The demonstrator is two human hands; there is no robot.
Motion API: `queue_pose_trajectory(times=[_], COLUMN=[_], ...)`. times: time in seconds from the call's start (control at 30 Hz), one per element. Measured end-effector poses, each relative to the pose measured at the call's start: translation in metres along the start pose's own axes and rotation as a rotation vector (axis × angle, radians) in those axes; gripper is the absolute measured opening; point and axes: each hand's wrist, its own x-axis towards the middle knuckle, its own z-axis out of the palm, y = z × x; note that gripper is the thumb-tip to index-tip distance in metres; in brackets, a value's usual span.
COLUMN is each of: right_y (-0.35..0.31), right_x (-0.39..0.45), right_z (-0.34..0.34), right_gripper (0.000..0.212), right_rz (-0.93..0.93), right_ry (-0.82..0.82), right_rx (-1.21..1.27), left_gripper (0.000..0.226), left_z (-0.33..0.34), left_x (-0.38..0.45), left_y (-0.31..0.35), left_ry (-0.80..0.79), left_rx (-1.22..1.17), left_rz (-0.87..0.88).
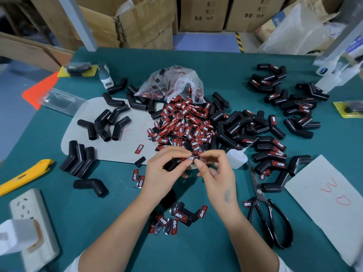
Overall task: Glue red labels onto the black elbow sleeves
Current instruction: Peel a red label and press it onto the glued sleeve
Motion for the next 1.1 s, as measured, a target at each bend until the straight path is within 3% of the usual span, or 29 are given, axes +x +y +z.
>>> queue_pose_trajectory(times=[0.27, 0.4, 0.67, 1.1], right_y=[0.001, -0.002, -0.001, -0.002], right_x=[0.001, 0.0, 0.001, -0.001], right_z=[-0.007, -0.008, -0.009, -0.009], right_gripper=[0.023, 0.032, 0.017, 0.018], right_rz=[-0.281, -0.272, -0.309, -0.28], right_ry=[0.039, -0.03, -0.004, 0.039], right_rx=[-0.254, -0.239, -0.206, -0.194], left_gripper=[0.013, 0.017, 0.017, 0.012], left_z=[-0.004, -0.004, -0.006, -0.007], left_x=[-0.001, -0.002, -0.001, 0.003], left_y=[-0.002, -0.001, 0.005, 0.014], left_ry=[-0.031, -0.04, -0.086, -0.072], left_rx=[0.009, 0.012, 0.018, 0.189], left_rz=[0.008, -0.003, -0.034, 0.118])
